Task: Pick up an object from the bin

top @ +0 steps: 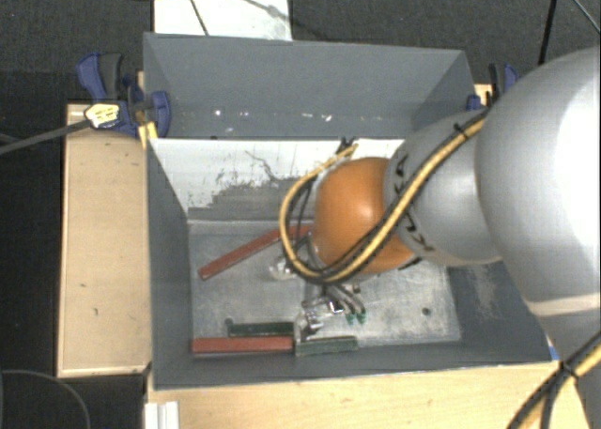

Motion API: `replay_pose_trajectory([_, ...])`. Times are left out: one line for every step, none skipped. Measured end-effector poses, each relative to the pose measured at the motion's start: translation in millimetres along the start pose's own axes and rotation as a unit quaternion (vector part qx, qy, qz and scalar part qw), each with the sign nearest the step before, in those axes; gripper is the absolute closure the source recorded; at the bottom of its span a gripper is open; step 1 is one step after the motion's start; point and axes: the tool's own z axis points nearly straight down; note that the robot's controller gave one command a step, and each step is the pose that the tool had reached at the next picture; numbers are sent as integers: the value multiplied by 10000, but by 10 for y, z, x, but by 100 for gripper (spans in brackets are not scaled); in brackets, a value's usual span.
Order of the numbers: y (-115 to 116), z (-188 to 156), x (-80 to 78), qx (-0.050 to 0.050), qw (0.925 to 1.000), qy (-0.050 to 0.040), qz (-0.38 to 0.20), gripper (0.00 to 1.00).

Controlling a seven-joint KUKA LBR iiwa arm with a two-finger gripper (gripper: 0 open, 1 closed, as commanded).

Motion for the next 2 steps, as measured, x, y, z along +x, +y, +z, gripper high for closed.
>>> replay_pose_trajectory([340, 50, -67, -7, 9839, 65, 1787, 100])
replay_pose_trajectory([340, 50, -67, -6, 9840, 65, 1783, 100])
